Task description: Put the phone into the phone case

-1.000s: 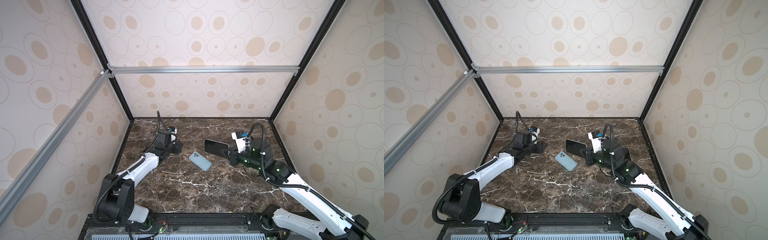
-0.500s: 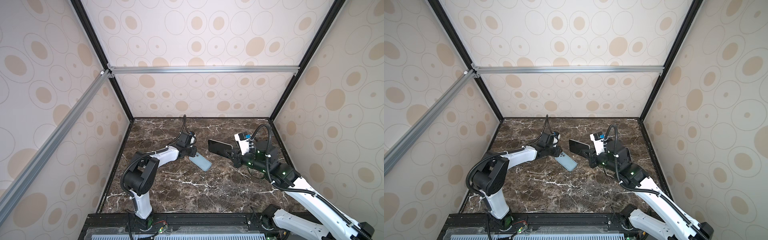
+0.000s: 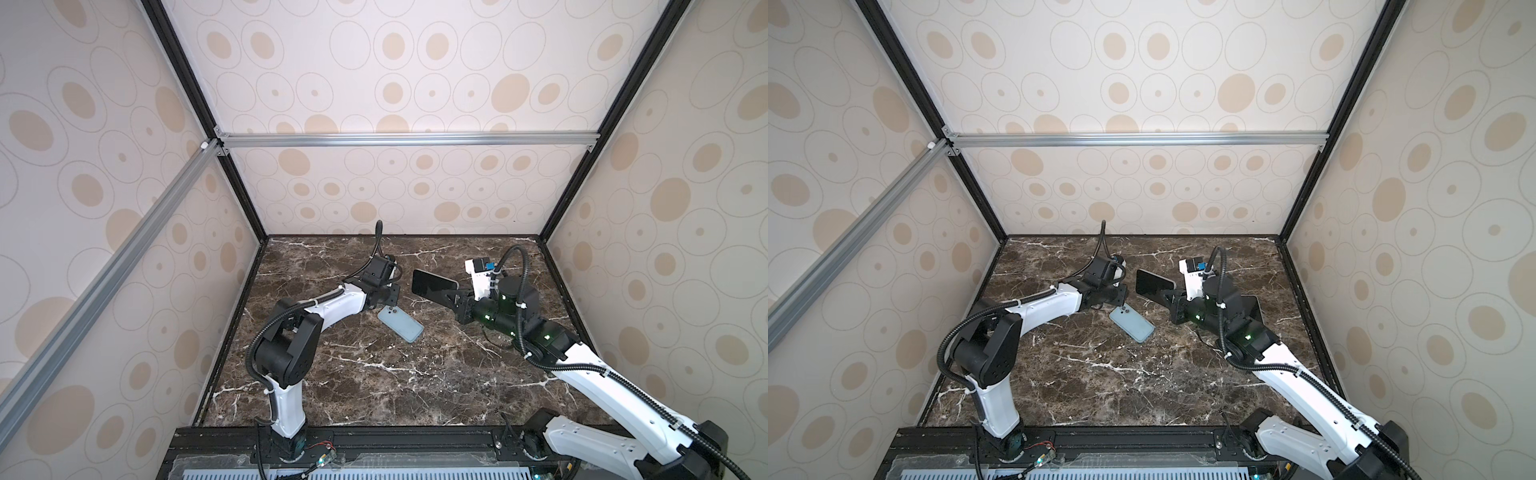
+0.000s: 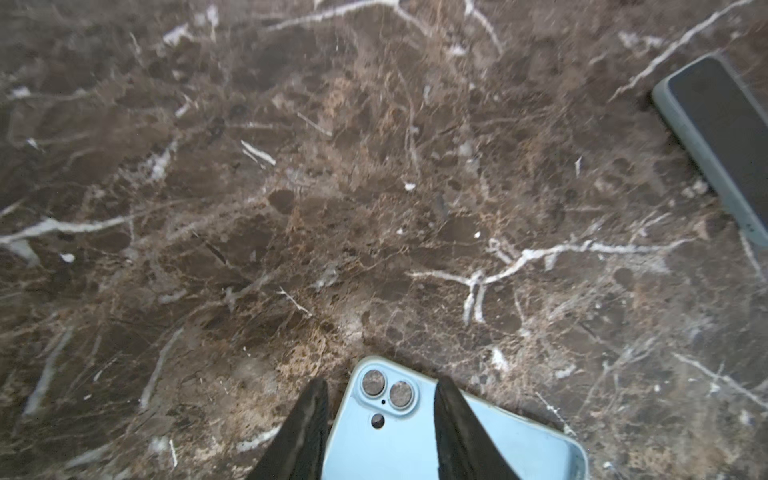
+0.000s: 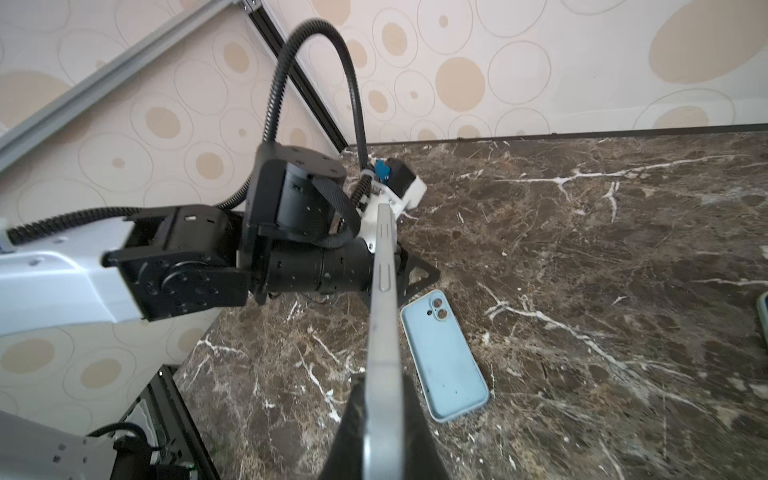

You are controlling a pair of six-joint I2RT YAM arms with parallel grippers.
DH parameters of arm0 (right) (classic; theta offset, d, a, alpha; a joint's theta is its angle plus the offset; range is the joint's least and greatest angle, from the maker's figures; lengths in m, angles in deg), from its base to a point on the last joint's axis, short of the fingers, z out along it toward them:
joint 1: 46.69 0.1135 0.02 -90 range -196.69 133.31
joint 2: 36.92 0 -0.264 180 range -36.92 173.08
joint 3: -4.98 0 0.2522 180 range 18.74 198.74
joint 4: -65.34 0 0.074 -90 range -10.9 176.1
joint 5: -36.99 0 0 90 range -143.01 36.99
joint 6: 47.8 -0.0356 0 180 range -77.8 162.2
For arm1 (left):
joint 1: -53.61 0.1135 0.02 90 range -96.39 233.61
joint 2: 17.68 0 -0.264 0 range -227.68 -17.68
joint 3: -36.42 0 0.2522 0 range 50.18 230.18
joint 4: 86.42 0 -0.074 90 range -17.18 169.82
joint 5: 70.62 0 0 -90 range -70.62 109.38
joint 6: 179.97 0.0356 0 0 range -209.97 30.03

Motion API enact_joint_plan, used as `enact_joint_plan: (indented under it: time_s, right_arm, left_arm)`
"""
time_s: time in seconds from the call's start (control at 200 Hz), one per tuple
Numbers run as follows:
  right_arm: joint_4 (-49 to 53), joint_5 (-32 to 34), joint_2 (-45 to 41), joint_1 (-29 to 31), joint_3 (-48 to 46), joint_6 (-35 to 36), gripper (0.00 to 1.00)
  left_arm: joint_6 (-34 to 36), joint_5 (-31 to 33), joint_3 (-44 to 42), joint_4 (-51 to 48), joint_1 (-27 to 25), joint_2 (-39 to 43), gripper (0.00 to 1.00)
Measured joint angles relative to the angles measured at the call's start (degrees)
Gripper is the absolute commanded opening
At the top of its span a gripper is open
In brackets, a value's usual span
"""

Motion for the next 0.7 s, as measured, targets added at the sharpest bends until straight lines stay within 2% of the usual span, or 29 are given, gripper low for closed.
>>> enact_joint_plan:
  time_s: [0.085, 0.345, 0.7]
  right_arm:
    - [2.69, 0.13, -0.96, 0.0, 2.86, 1.16, 0.0]
    - [5.75, 3.32, -10.05, 0.0, 2.73, 2.12, 0.0]
    - [11.85, 4.85, -10.58, 0.0, 2.78, 3.63, 0.0]
  left_arm:
    - [-0.11, 0.31, 0.24, -0.22, -0.02, 1.11, 0.4]
    - [-0.09, 2.69, 1.09, -2.08, -0.07, -0.09, 0.4]
    - [-1.05, 2.51, -4.85, -2.1, -0.04, -2.32, 0.37]
